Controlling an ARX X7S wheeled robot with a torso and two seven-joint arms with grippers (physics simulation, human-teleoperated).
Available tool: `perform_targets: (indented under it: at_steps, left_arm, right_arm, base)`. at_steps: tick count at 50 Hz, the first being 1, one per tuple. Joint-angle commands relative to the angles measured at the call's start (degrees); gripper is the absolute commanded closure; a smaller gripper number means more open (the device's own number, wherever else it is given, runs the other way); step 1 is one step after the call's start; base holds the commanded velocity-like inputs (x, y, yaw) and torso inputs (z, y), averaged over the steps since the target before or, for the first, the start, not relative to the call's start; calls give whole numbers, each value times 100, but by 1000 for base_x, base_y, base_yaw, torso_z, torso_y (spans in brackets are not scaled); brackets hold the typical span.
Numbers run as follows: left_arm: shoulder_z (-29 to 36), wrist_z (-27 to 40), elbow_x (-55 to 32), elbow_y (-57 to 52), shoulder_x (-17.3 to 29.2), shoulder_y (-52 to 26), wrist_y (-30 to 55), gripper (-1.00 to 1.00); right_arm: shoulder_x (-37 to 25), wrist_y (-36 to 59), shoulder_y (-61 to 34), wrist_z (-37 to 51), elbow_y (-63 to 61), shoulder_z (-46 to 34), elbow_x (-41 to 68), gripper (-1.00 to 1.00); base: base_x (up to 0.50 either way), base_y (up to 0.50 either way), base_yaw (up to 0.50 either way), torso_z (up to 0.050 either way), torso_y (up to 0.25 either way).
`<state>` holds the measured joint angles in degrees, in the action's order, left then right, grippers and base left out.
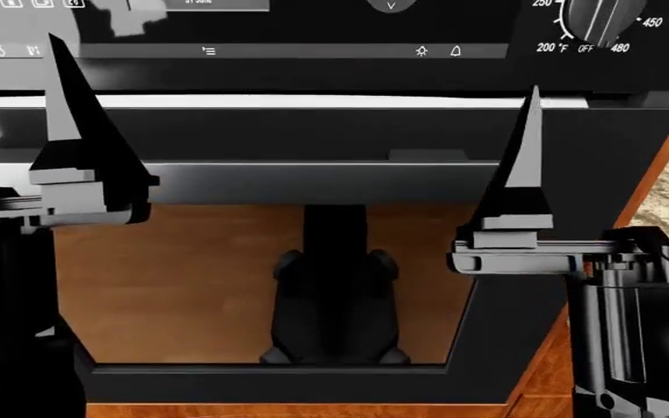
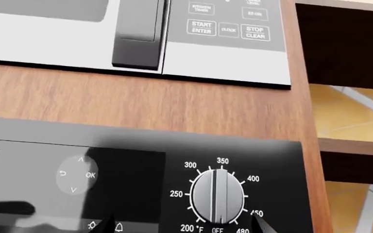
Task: Preheat the oven by turning the temperature knob.
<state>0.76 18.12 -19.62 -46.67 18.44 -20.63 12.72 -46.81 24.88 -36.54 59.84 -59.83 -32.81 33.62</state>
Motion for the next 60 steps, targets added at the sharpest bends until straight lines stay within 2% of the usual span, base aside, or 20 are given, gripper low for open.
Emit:
perform_targets:
  at_steps: [1, 15, 33, 40, 52, 60]
  left_arm:
    - [16, 48, -21, 9, 40, -26, 15, -100]
    - [60, 102, -29, 17, 82, -23, 38, -100]
    - [88, 158, -54, 27, 143, -27, 59, -100]
    - [122, 167, -43, 53, 154, -16, 48, -100]
    - [146, 205, -23, 38, 196, -9, 73, -100]
    - [189, 214, 8, 69, 204, -7, 52, -100]
  right_arm:
    - [-969, -216, -1702, 1632, 22, -1550, 1234, -100]
    - [-1049, 31, -2343, 2192, 241, -1183, 2672, -100]
    - [-494, 660, -3163, 2474, 631, -1236, 3881, -100]
    - [-434, 725, -3414, 2327, 928, -1173, 4265, -100]
    - [-356, 1119, -3841, 2958, 1229, -1106, 4672, -100]
    - [-280, 1193, -3928, 2881, 1304, -1054, 4885, -100]
  base:
    - [0, 0, 0, 10, 0]
    - [0, 0, 0, 9, 0]
    - [0, 0, 0, 8, 0]
    - [0, 0, 0, 7, 0]
    - [0, 0, 0, 6, 0]
    - [0, 0, 0, 4, 0]
